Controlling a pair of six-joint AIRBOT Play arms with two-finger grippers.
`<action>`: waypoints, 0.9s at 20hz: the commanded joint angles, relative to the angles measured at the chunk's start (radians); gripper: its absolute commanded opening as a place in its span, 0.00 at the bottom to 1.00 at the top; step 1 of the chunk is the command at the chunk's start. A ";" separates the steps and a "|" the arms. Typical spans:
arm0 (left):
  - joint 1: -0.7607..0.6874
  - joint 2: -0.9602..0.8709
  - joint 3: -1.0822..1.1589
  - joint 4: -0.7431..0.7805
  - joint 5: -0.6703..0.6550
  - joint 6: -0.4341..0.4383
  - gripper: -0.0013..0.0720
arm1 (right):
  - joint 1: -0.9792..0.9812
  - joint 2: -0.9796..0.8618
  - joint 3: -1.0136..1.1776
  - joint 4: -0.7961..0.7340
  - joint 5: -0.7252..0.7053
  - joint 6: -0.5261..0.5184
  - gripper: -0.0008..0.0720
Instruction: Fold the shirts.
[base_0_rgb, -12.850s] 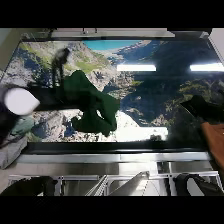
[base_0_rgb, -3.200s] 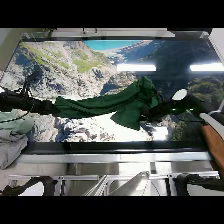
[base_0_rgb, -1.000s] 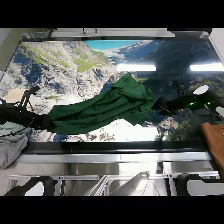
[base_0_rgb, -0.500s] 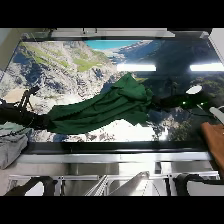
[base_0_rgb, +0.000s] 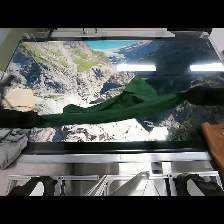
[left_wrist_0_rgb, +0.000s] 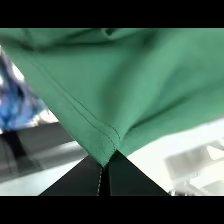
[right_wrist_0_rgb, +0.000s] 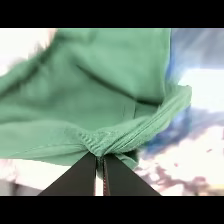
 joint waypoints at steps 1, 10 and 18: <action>0.001 0.159 0.184 0.037 -0.014 -0.086 0.04 | -0.051 0.200 0.081 -0.100 0.014 0.036 0.04; 0.001 0.085 0.999 0.132 -0.039 -0.104 0.04 | -0.050 0.124 0.690 -0.122 0.003 0.038 0.04; 0.001 -0.094 1.393 0.147 -0.101 -0.119 0.03 | -0.050 -0.008 1.041 -0.214 0.055 0.039 0.04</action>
